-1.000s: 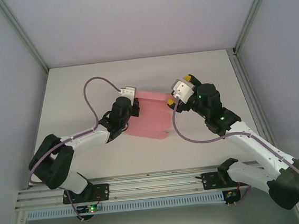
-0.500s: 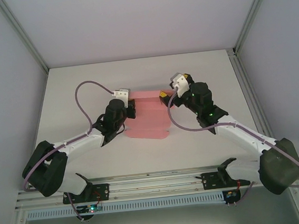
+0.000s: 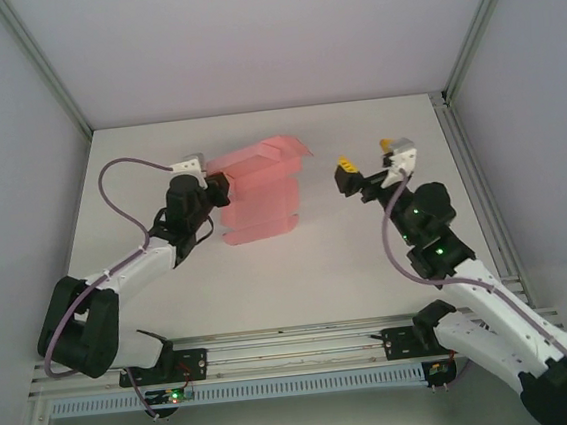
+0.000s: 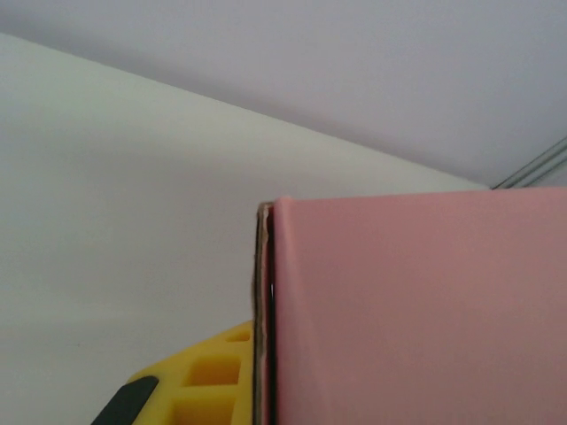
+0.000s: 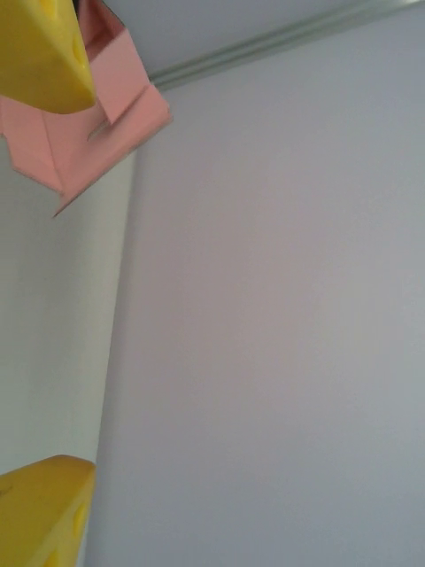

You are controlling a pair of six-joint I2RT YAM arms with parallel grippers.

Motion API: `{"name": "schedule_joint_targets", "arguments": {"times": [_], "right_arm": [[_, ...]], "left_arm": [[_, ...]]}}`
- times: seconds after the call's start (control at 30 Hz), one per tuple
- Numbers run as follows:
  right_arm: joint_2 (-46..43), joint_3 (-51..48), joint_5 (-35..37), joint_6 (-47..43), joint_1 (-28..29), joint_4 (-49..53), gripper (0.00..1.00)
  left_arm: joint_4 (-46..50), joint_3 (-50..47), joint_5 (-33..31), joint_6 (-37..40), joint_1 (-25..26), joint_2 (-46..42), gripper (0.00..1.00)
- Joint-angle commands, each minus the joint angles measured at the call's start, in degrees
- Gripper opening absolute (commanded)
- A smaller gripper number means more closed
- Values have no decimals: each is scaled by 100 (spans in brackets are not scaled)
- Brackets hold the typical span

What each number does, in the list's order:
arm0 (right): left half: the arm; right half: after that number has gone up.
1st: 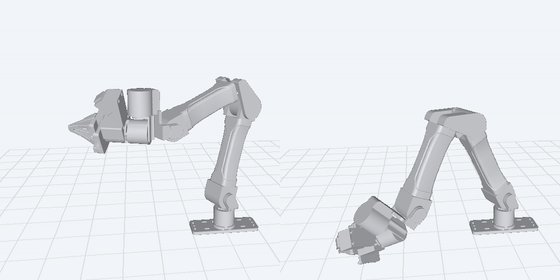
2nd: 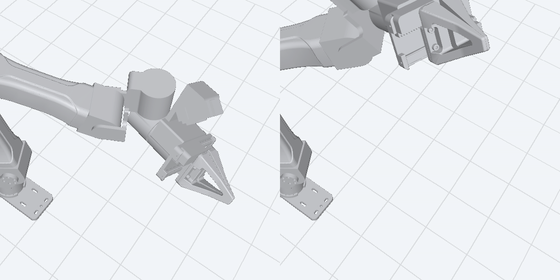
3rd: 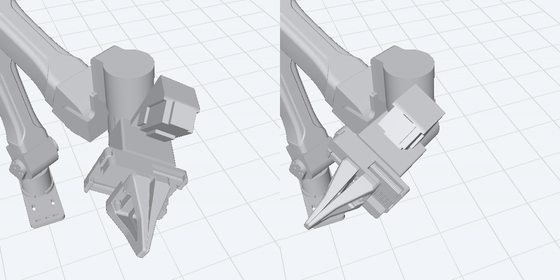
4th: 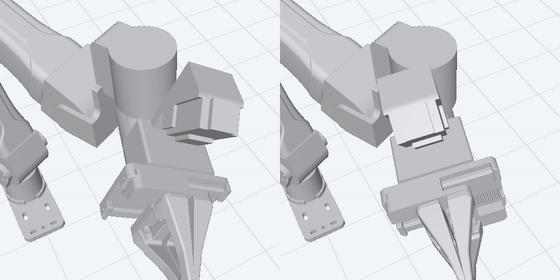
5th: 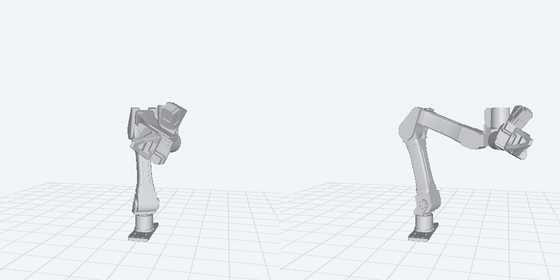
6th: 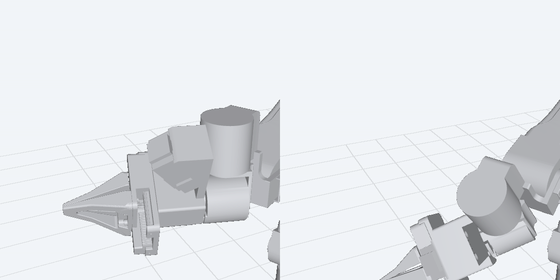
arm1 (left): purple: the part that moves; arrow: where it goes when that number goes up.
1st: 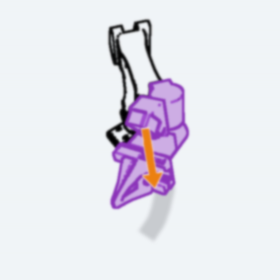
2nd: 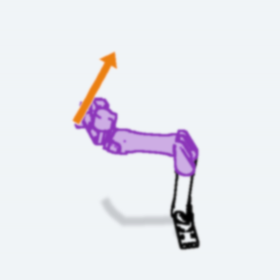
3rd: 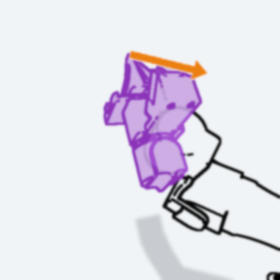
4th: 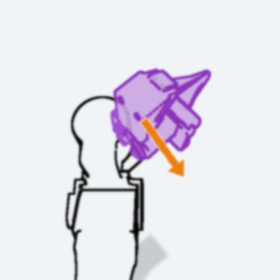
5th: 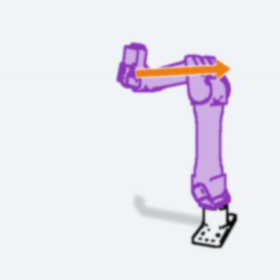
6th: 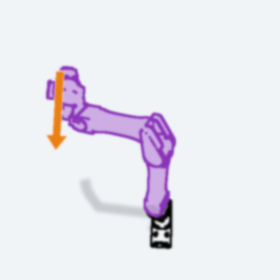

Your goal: Assemble paper box

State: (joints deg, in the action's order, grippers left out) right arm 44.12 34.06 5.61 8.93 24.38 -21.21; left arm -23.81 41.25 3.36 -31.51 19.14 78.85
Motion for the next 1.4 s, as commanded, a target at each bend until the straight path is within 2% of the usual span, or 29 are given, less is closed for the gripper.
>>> {"name": "schedule_joint_targets", "arguments": {"times": [0.0,0.07,0.13,0.3,0.37,0.7,0.93,1.07,1.2,1.37], "right_arm": [[102,-231,108,1104,-414,787,98],[367,-255,-471,1473,-765,839,98],[793,-213,-1384,1805,-1074,641,98],[1954,344,-3249,1735,-1081,-117,98],[2269,576,-3441,1637,-978,-310,98],[3355,1255,-3525,1244,-457,-706,98],[3982,1577,-3002,885,-58,-849,98],[4165,1668,-1971,550,145,-551,98],[4208,1822,-630,-350,536,194,98],[4159,1923,56,-1121,888,772,98]], "left_arm": [[-390,103,673,-471,-172,-281,0],[-388,111,833,-454,-182,-345,0],[-353,158,1035,-452,-183,-381,0],[-354,178,1295,-490,-182,-366,0],[-352,175,1341,-482,-182,-331,0],[-432,294,1800,-454,-182,-138,0],[-454,342,2054,-456,-177,59,0],[-482,367,2179,-442,-176,104,0],[-408,401,2214,-304,-169,94,0],[-404,383,2222,-207,-176,87,0]]}}
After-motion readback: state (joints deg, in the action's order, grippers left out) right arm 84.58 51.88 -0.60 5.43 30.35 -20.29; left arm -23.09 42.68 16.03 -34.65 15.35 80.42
